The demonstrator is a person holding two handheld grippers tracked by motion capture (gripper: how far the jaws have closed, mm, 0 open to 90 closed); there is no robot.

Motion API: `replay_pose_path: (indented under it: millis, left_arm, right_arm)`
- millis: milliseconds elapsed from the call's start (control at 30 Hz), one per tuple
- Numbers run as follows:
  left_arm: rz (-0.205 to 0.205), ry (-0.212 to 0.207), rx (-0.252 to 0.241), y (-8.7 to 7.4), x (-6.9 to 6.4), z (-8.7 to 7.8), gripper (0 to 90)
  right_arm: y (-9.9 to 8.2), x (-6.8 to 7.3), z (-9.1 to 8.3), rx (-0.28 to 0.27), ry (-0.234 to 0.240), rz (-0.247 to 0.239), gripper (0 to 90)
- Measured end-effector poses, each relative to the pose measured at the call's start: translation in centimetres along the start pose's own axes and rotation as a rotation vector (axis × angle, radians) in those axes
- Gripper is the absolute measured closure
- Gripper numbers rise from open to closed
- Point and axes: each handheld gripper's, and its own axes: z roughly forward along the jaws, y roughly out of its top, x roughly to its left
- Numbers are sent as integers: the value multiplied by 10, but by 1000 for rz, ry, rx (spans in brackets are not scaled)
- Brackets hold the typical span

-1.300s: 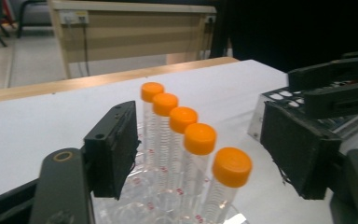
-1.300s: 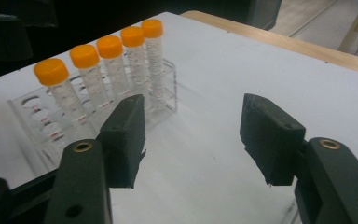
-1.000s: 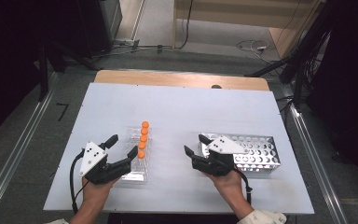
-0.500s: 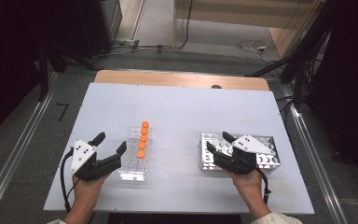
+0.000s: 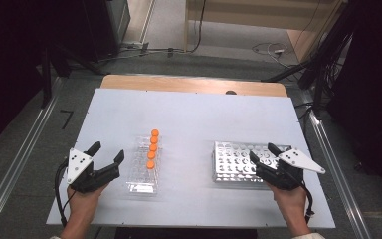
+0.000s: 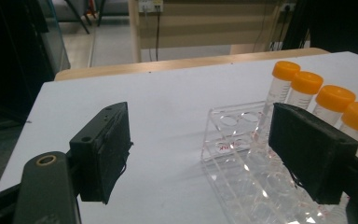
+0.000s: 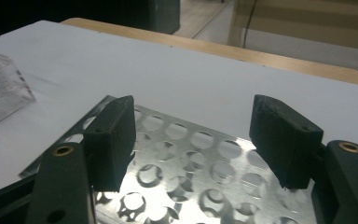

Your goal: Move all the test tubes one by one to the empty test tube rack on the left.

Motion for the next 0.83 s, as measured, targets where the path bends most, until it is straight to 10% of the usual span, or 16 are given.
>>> replay_pose_path:
  millis: [467,833]
  left_arm:
    - [4,46,10,-3,8,-3,206]
    - [-11,96,30,-7,23,-1,205]
  right_arm:
    - [-27,-72,-37,2,-195,119,300]
    - [-44,-100,-48,35,-281,187,292]
